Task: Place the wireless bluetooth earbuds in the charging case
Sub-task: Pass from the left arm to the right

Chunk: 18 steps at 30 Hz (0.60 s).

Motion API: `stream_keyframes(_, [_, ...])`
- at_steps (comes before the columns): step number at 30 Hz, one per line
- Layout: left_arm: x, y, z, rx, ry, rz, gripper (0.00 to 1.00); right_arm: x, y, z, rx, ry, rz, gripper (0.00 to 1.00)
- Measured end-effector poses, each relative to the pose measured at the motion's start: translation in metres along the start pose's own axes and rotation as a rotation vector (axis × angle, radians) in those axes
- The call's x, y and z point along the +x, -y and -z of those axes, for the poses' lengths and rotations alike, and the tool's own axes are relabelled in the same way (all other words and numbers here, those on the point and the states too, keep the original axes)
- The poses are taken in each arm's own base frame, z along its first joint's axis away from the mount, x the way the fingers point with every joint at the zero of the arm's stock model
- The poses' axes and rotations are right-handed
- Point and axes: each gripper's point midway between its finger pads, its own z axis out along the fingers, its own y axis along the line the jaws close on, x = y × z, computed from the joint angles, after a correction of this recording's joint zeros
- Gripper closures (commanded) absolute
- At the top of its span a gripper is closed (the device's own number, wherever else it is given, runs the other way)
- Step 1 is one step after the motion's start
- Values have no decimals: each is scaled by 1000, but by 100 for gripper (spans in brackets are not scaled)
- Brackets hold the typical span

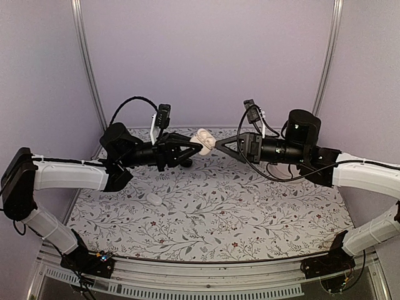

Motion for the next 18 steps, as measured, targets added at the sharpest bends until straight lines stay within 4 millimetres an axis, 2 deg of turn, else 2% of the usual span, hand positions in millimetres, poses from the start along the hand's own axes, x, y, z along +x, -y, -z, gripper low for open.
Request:
stream_keyframes(6, [-2,0,0,-3,12,-3,100,-17,1,4,96,102,45,46])
stream_keyframes(13, [-1,-2,-1,2,16,17,100,-25,8,-5,140,93,91,54])
stream_keyframes(18, [1,-4,-2,4,16,36,100,-21,13,-13,138,67,100,59])
